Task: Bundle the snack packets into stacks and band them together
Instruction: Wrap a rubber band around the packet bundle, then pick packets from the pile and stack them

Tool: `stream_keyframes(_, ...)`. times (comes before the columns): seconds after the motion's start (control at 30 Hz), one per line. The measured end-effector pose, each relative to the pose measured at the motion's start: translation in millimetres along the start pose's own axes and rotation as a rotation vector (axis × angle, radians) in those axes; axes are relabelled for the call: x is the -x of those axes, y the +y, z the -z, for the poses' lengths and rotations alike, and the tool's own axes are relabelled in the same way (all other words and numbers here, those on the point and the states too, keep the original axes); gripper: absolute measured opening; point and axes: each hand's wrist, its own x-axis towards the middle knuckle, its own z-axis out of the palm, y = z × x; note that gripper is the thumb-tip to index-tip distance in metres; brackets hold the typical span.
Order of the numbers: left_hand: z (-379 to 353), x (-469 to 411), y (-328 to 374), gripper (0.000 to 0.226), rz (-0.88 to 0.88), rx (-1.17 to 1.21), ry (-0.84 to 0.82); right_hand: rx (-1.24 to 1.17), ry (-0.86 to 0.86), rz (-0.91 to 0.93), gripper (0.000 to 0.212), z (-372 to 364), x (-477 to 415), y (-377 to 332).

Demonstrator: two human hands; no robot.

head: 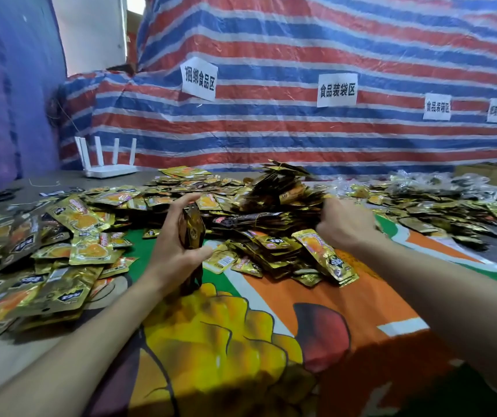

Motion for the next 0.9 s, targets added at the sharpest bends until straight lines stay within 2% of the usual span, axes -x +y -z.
stream_keyframes(0.07,1.0,-0.3,-1.3,0.079,0.004,0.010,0.001,0.101,-0.011,-0.078,0.018,-1.3,-4.2,31.6)
stream_keyframes(0.2,2.6,-2.1,-5.3,0.078,0.058,0.039,0.007,0.200,-0.100,-0.226,0.014,-16.0,-5.4,72.6)
stream_keyframes(0.3,3.4,-3.2,-8.3,0.077,0.095,0.058,0.006,0.183,-0.137,-0.280,0.011,-24.6,-3.4,84.3)
stream_keyframes(0.5,4.8,-5.0,-12.2,0.075,0.112,0.068,0.004,0.117,-0.010,-0.305,0.022,-14.2,-15.5,83.0)
stream_keyframes(0.67,4.3,-5.5,-11.7,0.073,0.114,0.073,0.008,0.078,0.018,-0.306,0.022,2.2,-23.6,82.0)
stream_keyframes(0.9,5.3,-5.9,-11.5,0.072,0.125,0.094,0.019,-0.025,0.071,-0.255,0.005,12.3,-35.2,66.1)
